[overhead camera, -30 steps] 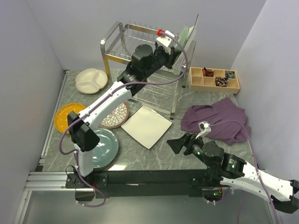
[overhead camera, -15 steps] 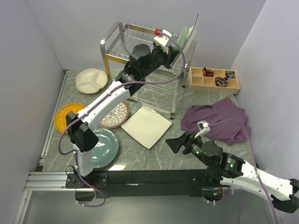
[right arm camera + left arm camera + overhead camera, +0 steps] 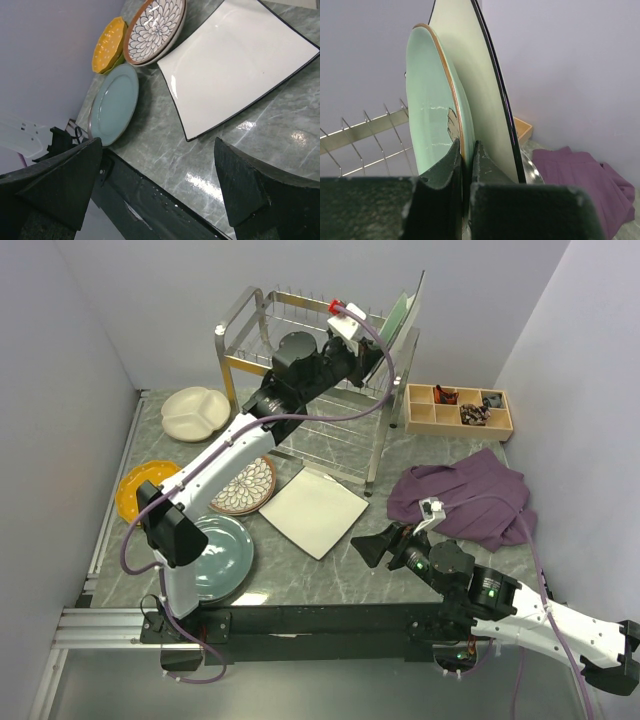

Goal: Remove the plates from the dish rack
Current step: Unload the plate from the dish rack.

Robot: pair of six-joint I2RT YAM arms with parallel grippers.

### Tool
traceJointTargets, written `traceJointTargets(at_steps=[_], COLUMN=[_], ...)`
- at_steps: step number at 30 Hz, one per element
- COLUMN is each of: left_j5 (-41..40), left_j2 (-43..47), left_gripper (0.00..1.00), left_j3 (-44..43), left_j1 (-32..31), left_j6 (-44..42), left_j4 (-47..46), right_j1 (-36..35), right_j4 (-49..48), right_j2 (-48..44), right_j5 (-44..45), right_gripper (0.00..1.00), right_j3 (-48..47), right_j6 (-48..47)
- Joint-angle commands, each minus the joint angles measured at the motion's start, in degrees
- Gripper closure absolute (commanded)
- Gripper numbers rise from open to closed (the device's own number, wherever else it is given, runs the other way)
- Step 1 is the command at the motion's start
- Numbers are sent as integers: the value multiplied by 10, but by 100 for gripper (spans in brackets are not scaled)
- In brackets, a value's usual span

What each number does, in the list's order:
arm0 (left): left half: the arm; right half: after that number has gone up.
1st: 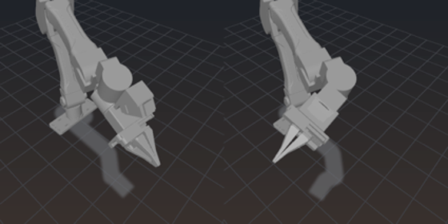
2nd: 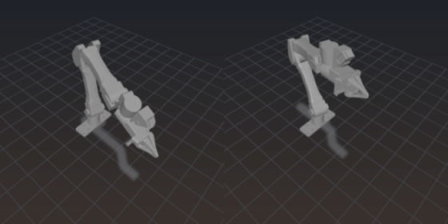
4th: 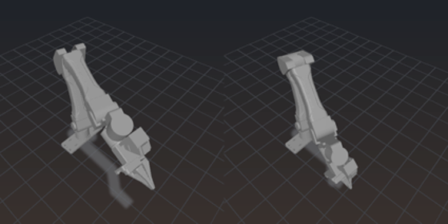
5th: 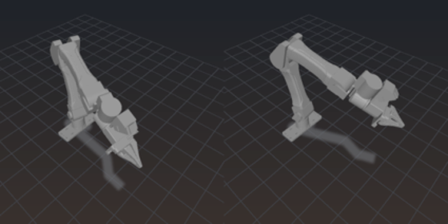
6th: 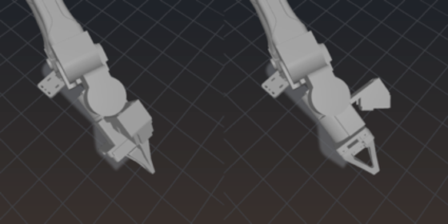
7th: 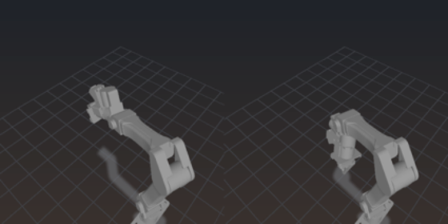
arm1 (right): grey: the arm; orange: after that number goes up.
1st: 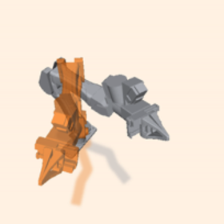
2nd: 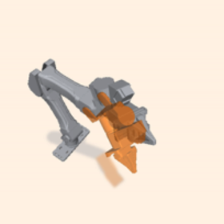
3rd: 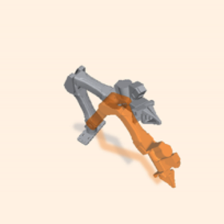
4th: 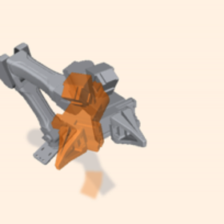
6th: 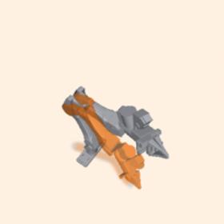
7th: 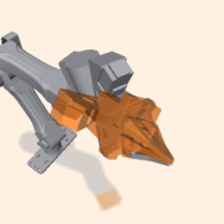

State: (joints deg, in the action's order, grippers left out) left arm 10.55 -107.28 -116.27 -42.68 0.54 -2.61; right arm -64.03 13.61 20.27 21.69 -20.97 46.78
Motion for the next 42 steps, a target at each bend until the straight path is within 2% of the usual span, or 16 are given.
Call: traceJointTargets(at_steps=[1, 12, 18, 28, 42], left_j5=[42, 25, 25, 14, 8], left_j2=[61, 82, 82, 137, 196], left_gripper=[99, 99, 99, 99, 99], left_j3=[-47, -21, -34, 3, 48], left_j1=[-2, -1, -2, -1, -2], left_j6=[-12, 10, -51, -117, -171], left_j4=[-110, -139, -108, -97, -101], right_j1=[-1, 0, -1, 0, 0], right_j4=[-28, -30, -30, -29, -52], right_j2=[2, 6, 10, 22, 55], right_j5=[5, 5, 5, 7, -2], right_gripper=[2, 2, 2, 2, 2], right_j3=[5, 3, 0, -14, -22], right_j6=[-4, -7, -10, -14, -11])
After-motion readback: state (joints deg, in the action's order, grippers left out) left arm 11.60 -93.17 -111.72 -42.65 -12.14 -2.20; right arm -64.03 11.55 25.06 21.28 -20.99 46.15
